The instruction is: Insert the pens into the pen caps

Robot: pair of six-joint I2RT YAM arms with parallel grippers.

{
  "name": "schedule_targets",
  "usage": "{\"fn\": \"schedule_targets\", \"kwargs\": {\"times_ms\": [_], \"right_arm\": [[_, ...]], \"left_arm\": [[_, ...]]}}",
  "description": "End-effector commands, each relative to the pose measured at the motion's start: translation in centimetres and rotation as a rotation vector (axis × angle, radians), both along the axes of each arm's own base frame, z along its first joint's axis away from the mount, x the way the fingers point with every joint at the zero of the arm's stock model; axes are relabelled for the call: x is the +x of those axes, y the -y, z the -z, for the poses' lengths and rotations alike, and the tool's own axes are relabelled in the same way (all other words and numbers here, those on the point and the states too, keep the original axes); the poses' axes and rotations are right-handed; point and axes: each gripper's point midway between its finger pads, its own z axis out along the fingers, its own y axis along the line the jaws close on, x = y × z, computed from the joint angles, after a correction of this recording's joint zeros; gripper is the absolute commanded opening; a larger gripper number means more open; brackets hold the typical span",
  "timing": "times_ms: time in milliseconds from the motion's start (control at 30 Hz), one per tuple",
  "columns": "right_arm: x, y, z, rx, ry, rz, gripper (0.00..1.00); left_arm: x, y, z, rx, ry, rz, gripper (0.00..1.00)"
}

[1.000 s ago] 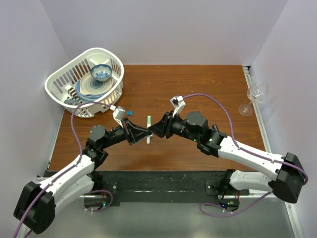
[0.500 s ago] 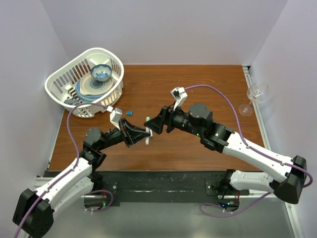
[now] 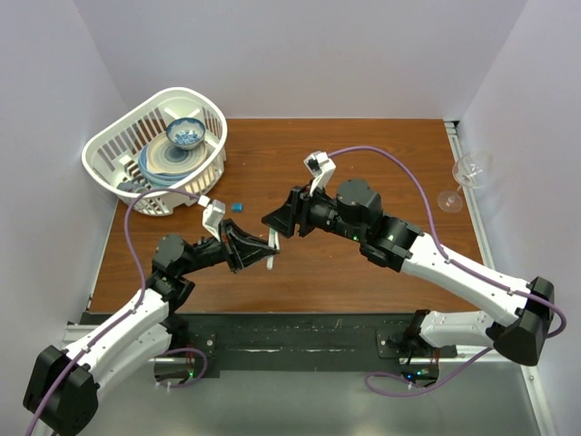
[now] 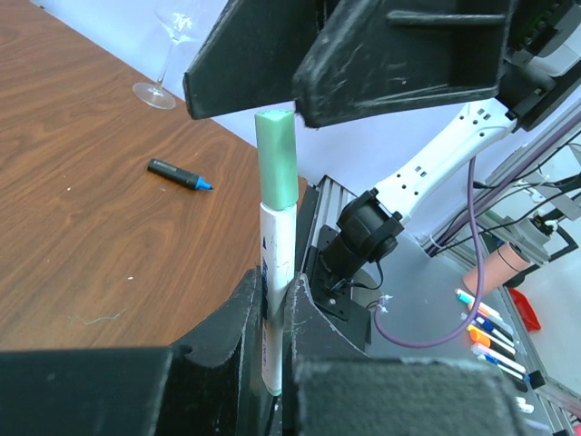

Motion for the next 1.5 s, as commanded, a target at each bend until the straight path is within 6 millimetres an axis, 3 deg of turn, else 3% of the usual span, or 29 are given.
{"fn": "schedule_targets", "kwargs": {"times_ms": [0, 100, 467, 567, 600, 733, 1033, 1300, 1467], "right_arm": [[-0.4, -0.1, -1.9, 0.033, 0.043, -0.024, 0.47], [-0.4, -0.2, -1.7, 0.036, 0.036, -0.029, 0.41], [-1.0, -0.8, -0.2, 0.033, -0.005, -0.061, 0.38], [-1.1, -0.7, 0.3, 0.032, -0.014, -0.063, 0.24], [-1.2, -0.7, 0.6, 0.029, -0.021, -0.069, 0.13], [-1.9, -0.9, 1.6, 0.034, -0.042, -0.102, 0.00], [-3.9, 0.3, 6.0, -0.070, -0.068, -0.179, 0.00], [-5.0, 0.9, 8.6, -0.106, -0.114, -0.210, 0.00], [-6.8, 0.5, 10.6, -0.077, -0.225, -0.244, 0.00]], "left_arm": [[-0.4, 0.0, -1.2, -0.031, 0.069, 0.019, 0.00], [-0.3, 0.0, -1.3, -0.032, 0.071, 0.021, 0.00], [0.0, 0.1, -1.5, -0.036, 0.069, 0.017, 0.00], [0.1, 0.2, -1.4, -0.037, 0.066, 0.019, 0.00], [0.1, 0.2, -1.4, -0.038, 0.069, 0.019, 0.00], [0.0, 0.3, -1.9, -0.071, 0.070, 0.025, 0.00], [1.6, 0.7, -3.4, -0.100, 0.078, 0.017, 0.00], [3.3, 0.3, -4.6, -0.125, 0.087, -0.020, 0.00], [5.2, 0.5, -3.8, -0.076, 0.085, -0.070, 0.00]]}}
